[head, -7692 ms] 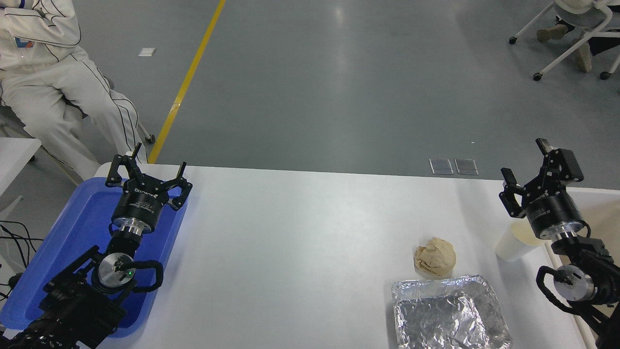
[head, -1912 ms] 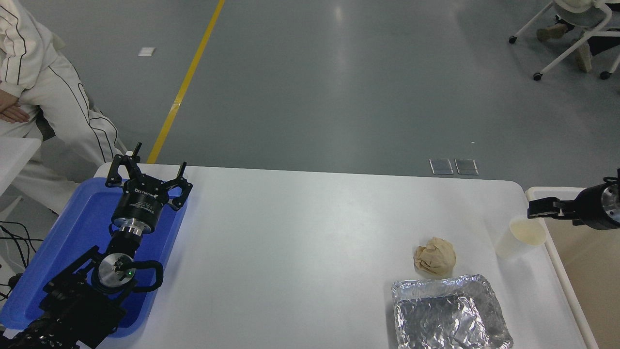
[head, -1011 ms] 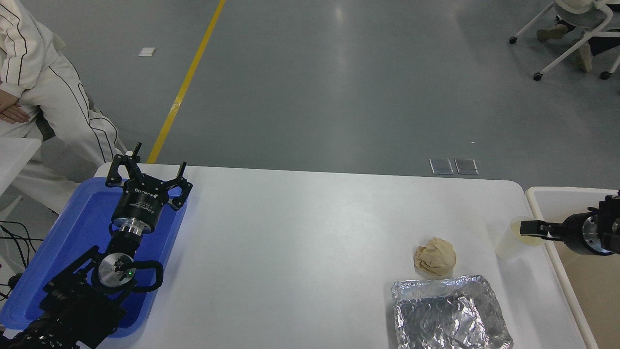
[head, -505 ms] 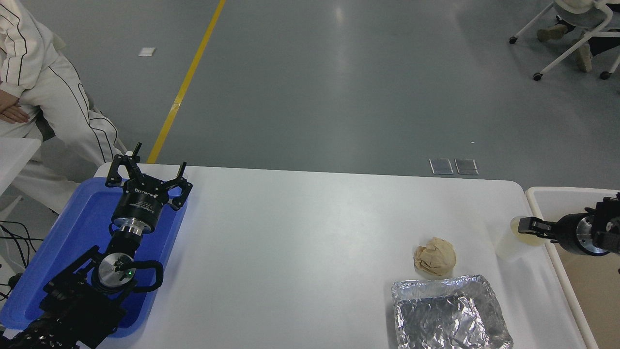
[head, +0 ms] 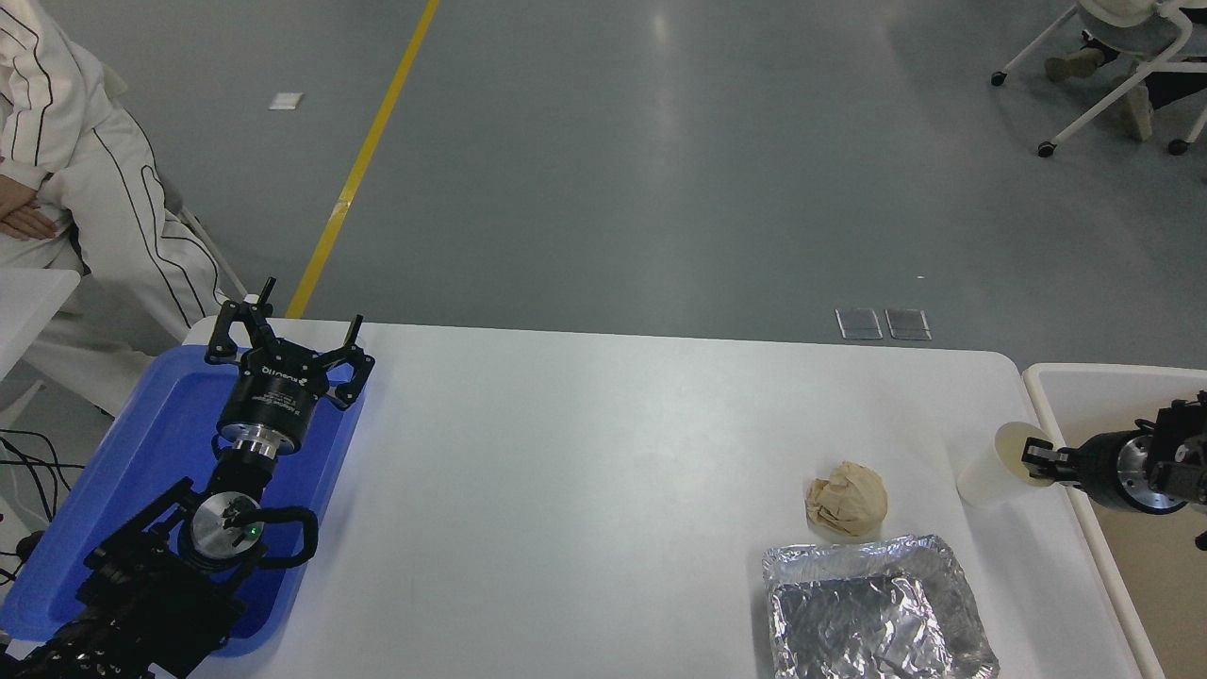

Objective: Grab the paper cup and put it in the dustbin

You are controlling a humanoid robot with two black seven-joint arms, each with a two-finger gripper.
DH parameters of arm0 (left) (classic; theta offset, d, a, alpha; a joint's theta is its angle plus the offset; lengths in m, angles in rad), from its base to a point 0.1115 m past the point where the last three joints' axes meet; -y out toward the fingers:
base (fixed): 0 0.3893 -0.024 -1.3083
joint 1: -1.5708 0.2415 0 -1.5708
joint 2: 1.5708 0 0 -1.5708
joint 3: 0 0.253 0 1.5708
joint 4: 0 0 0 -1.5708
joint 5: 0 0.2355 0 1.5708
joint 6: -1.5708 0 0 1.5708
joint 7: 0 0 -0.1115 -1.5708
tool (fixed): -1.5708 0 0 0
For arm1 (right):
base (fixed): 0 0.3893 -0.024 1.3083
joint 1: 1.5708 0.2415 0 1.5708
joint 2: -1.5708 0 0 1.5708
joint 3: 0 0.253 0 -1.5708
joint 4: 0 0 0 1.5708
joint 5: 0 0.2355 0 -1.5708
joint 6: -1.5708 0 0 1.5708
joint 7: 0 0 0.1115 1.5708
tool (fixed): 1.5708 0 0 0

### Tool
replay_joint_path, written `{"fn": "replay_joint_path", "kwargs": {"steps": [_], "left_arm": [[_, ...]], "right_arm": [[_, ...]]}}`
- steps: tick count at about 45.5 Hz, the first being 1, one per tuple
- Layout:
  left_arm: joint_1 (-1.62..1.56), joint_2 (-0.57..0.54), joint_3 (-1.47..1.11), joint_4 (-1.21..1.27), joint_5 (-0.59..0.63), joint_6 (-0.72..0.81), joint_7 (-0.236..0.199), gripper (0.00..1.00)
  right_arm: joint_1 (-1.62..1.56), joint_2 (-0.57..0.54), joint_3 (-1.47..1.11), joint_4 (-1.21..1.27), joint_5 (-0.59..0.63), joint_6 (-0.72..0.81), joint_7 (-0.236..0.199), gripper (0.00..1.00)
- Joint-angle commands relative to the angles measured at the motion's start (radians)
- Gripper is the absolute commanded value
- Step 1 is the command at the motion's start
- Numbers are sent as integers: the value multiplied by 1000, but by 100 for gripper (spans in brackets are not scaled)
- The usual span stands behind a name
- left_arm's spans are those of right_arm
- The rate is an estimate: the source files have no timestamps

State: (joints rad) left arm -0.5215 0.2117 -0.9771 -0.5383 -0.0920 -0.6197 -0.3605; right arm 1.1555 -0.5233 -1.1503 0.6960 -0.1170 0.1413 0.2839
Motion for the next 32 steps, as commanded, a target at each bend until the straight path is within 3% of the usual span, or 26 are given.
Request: {"fn": "replay_joint_path", "kwargs": {"steps": [1,7,13,22,32], "left_arm": [[0,0,0,0,0,0,0,100],[0,0,0,0,0,0,0,100],[-2,0,0,0,0,0,0,100],[-2,0,0,0,0,0,0,100],[0,0,0,0,0,0,0,100]], "right_arm": [[65,-53,-3,79,-15,27,1,0],[191,-106,-23,203,-29,102,3,0],[360,-153,-94,350,-131,162,3,0],[622,-152,-259,499,-193,244,4,0],[874,-147,-353,525,-193,523,3,0]]}}
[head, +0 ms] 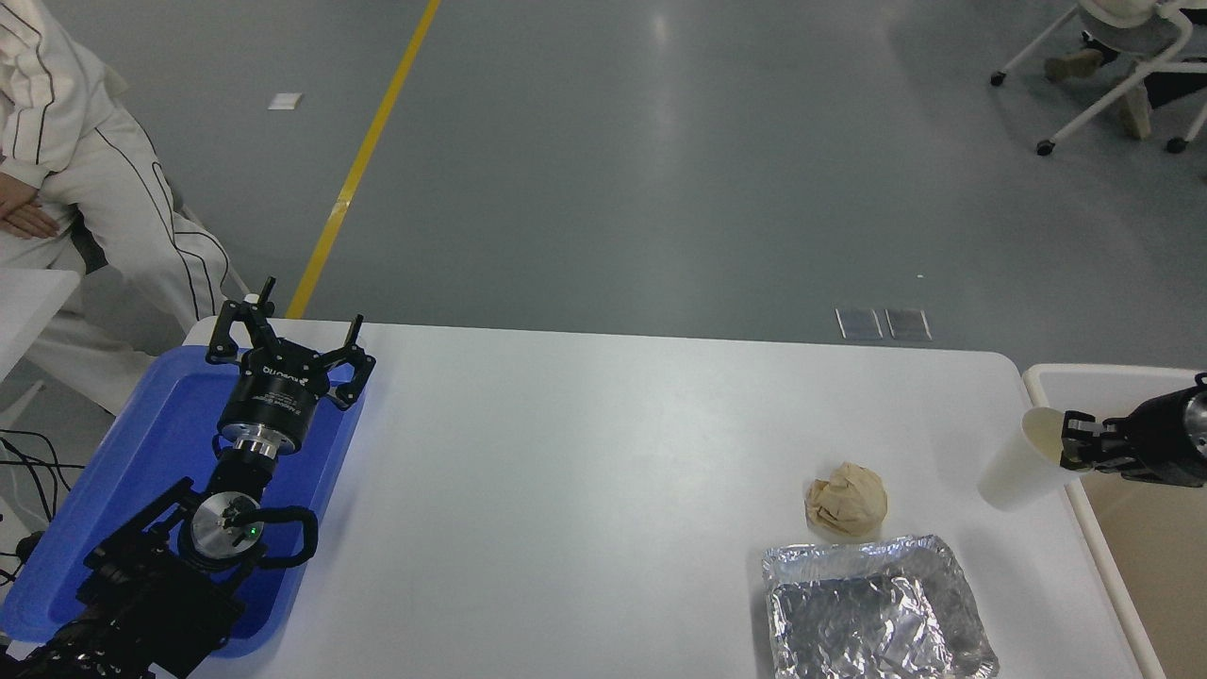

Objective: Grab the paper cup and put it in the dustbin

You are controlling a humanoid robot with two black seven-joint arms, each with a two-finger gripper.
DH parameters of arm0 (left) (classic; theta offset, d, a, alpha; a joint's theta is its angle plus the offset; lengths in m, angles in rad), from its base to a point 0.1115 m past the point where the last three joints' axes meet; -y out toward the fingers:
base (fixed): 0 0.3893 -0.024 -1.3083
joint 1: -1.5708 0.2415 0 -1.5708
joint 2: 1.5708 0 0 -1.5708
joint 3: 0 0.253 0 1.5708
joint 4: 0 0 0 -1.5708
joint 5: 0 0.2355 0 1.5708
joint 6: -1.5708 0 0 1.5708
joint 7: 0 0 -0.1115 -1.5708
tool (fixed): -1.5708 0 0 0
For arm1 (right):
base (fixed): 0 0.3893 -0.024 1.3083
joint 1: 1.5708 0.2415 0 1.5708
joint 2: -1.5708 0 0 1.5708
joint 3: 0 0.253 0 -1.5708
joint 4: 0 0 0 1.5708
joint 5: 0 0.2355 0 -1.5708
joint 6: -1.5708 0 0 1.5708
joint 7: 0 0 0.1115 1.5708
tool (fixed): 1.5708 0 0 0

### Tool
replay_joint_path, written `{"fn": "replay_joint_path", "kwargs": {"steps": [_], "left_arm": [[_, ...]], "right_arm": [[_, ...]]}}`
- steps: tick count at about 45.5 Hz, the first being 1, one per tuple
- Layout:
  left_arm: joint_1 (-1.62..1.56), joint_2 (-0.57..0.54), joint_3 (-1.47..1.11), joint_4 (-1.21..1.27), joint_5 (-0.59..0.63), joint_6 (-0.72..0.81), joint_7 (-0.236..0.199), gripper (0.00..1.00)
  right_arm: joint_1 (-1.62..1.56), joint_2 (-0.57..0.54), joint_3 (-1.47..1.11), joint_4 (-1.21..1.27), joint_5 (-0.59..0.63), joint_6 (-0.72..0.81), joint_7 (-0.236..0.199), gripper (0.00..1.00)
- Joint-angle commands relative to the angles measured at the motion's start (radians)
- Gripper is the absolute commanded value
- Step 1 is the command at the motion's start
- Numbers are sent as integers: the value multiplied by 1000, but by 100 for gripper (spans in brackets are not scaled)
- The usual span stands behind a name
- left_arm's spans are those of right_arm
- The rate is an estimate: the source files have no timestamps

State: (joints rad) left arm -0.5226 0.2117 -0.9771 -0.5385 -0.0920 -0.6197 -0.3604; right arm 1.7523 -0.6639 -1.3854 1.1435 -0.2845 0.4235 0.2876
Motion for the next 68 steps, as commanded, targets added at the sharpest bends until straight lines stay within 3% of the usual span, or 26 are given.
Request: {"fn": "replay_joint_path", "kwargs": {"steps": [1,7,19,31,54,68], "left_arm": [[1,0,0,0,0,0,0,100],[0,0,0,0,0,0,0,100],[0,0,0,0,0,0,0,100],[1,0,0,0,0,0,0,100],[0,0,0,0,0,0,0,100],[1,0,0,2,0,0,0,100]], "right_arm": [[301,-6,-125,78,-27,265,-1,0],[444,0,-187,114,-32,362,-1,0],[697,0,-236,190,-139,362,-2,0],[860,3,-241,237,-165,362,-4,0],[932,6,-270,257,-179,362,-5,0],[915,-126,-319,205,-280,362,-8,0]]}}
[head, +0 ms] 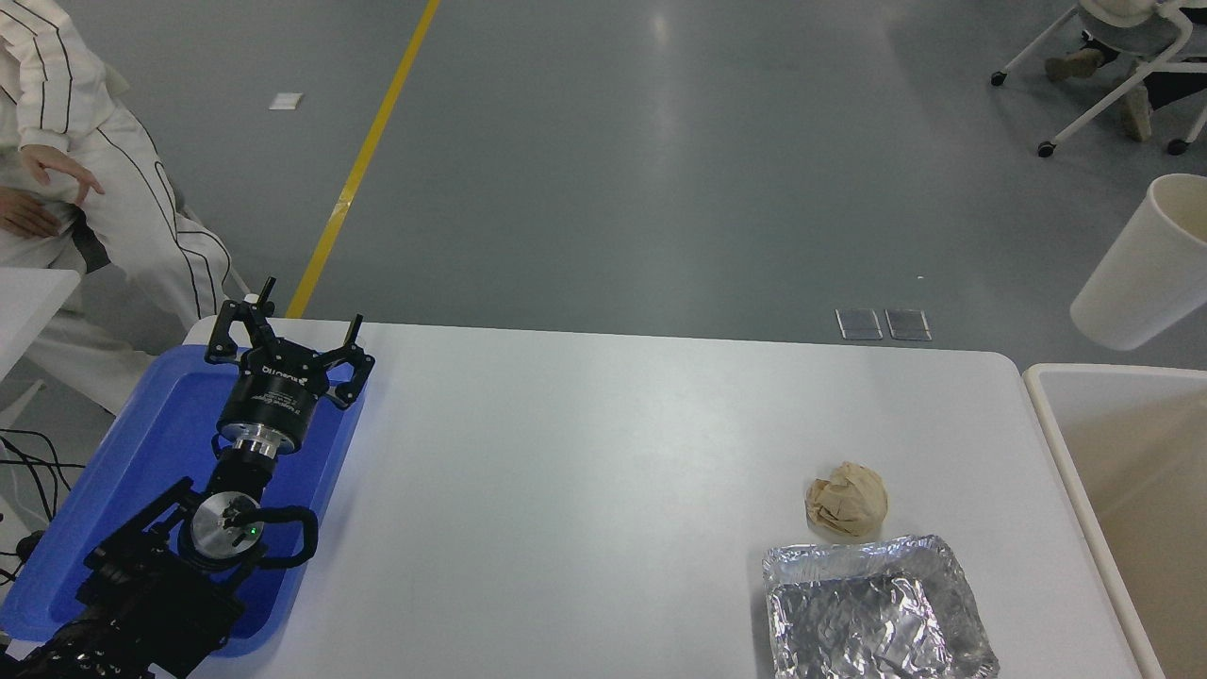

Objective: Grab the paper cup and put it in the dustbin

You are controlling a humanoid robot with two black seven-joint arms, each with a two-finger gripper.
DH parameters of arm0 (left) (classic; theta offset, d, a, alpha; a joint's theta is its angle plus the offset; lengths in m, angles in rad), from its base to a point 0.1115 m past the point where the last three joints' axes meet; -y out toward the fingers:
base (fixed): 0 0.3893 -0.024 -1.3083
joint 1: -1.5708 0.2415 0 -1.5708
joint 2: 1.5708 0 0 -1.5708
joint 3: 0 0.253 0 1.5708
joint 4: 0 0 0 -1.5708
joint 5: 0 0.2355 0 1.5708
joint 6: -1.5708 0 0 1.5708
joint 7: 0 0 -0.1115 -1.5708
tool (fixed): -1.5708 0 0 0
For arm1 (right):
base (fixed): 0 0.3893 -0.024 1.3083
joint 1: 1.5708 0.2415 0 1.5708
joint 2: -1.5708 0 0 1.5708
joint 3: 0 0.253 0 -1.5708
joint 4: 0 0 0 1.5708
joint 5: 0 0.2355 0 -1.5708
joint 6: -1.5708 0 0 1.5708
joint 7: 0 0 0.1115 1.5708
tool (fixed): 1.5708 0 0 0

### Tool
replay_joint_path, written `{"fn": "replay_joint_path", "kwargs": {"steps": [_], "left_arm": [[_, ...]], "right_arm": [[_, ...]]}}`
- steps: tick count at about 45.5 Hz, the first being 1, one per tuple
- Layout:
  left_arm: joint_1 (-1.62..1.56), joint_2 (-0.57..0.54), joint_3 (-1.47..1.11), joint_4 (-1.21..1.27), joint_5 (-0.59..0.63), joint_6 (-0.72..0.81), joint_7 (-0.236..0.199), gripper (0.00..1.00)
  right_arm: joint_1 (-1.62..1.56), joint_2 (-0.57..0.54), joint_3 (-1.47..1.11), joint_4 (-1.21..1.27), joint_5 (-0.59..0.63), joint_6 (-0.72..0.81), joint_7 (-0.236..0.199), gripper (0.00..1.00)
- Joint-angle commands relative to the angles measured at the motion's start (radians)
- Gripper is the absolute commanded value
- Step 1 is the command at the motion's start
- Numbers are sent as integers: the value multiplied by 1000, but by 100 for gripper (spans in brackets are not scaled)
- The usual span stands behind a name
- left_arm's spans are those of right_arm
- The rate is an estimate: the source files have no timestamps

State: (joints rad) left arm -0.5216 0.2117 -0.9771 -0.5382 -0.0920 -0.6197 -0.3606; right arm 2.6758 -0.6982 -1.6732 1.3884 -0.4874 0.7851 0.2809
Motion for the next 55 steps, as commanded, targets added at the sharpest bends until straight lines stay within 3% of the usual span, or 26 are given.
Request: {"fn": "replay_joint_path", "kwargs": {"steps": [1,13,36,45,55], "left_arm": [[0,0,0,1,0,0,0,100],[0,0,0,0,0,0,0,100],[0,0,0,0,0,0,0,100],[0,0,0,1,0,0,0,100],[0,0,0,1,0,0,0,100]], "right_arm": [[-13,-110,-31,-49,-88,0,-3,0],[-54,-233,-65,-158,-137,0,-3,0],[-201,-359,-57,-364,-148,0,-5,0],[-358,-389,64,-477,-148,0,-5,0],[-764,-389,357,-683,-131,0,-5,0]]}}
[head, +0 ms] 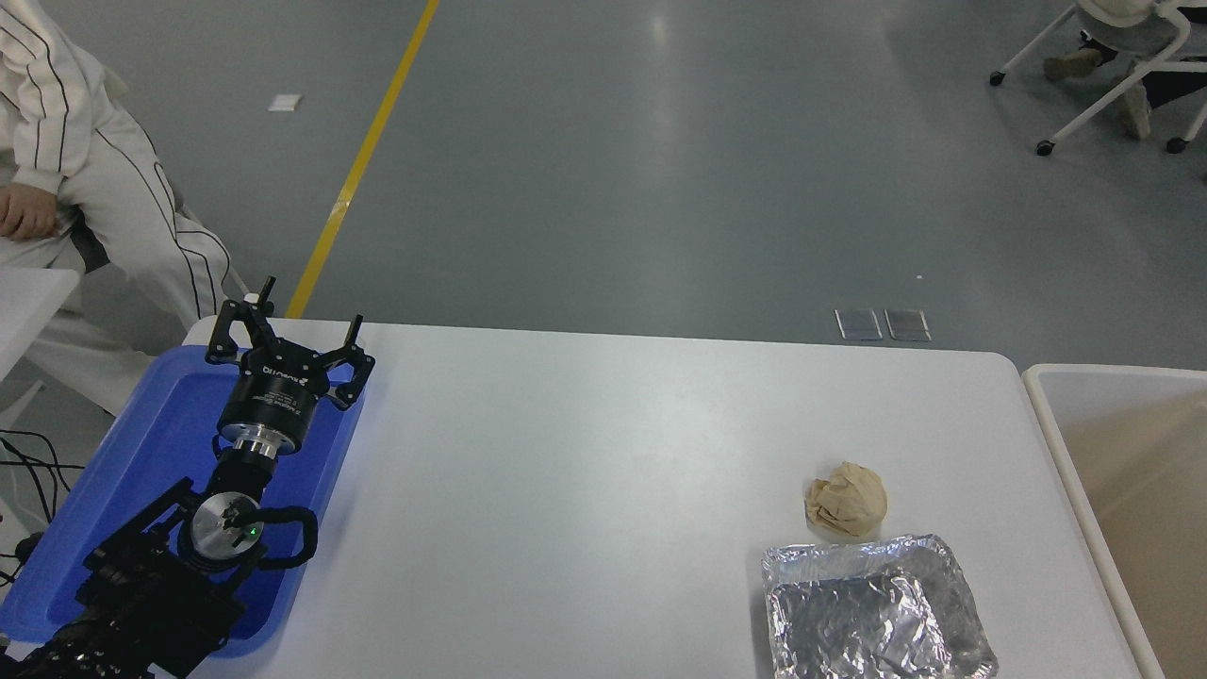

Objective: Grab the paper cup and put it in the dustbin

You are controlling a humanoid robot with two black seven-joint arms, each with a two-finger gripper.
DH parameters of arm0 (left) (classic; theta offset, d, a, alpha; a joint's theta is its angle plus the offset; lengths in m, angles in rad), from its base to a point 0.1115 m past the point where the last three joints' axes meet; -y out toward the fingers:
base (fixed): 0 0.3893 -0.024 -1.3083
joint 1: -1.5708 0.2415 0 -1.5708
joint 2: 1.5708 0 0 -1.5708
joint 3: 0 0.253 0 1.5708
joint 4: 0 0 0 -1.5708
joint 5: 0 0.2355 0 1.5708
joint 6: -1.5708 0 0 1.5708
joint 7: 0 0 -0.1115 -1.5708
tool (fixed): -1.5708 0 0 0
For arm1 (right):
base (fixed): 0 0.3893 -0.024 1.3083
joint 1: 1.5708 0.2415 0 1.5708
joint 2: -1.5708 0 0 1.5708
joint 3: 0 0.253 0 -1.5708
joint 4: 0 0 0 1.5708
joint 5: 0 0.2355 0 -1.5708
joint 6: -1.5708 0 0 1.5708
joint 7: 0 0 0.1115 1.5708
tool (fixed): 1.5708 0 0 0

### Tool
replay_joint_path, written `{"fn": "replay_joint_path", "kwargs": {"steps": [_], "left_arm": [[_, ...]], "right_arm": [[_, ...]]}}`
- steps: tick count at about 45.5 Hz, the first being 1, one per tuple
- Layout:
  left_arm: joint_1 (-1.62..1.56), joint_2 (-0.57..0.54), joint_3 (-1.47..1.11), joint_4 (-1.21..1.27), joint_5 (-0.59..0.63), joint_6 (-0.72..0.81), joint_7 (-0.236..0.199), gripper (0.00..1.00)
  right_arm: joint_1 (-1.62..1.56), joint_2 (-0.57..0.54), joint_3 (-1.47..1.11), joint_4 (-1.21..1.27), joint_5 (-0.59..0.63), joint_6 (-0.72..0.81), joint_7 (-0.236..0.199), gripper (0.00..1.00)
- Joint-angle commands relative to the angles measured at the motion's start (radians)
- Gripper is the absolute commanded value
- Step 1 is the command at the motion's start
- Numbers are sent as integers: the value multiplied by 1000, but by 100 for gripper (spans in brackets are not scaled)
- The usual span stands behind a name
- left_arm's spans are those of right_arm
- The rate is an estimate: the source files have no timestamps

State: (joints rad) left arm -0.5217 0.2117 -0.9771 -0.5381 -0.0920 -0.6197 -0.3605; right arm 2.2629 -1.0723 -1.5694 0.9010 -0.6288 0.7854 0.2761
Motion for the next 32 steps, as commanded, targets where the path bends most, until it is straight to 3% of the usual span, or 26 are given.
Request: {"fn": "replay_joint_path", "kwargs": {"steps": [1,9,18,27,32], "left_arm": [[0,0,0,0,0,0,0,100],[0,0,0,0,0,0,0,100],[0,0,0,1,0,0,0,100],[-1,0,0,0,0,0,0,100],[0,0,0,0,0,0,0,100]], "right_arm": [[-399,-12,294,-220,11,0,0,0],[-758,6,592,-408,12,0,0,0],[-1055,126,813,-632,21,0,0,0],[-1287,179,927,-732,127,0,-1,0],[-1364,209,933,-740,182,-133,0,0]]}}
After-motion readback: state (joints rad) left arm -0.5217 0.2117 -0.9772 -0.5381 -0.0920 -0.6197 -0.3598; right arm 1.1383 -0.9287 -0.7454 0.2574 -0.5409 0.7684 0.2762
